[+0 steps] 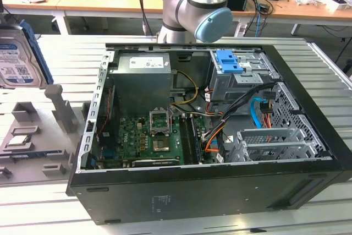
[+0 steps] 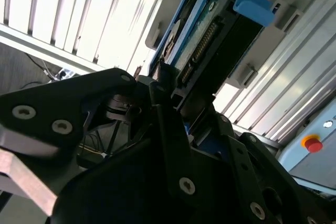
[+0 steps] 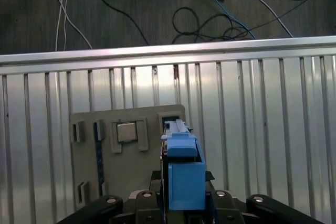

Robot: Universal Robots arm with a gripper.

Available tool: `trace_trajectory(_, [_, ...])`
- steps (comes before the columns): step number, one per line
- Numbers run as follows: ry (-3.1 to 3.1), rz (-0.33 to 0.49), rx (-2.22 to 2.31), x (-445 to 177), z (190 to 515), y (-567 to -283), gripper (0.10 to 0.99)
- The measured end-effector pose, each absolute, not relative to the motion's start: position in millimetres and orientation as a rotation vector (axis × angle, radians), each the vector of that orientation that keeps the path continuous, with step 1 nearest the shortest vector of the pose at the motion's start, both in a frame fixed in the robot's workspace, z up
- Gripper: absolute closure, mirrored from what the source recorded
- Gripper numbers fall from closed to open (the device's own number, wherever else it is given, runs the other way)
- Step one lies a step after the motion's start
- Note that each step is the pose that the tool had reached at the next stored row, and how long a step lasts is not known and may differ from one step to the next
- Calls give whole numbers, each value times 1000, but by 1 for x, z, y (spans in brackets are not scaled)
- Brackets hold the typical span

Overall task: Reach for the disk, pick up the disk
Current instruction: 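Pick up the disk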

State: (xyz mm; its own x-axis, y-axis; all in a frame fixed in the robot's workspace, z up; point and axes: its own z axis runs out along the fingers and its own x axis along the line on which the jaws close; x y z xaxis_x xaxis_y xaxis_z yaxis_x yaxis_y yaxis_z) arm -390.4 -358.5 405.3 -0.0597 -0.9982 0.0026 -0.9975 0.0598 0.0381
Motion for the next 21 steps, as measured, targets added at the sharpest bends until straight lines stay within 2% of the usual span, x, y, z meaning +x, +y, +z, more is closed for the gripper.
trace_trajectory(21, [-2266, -40, 2135, -390, 456, -358, 718])
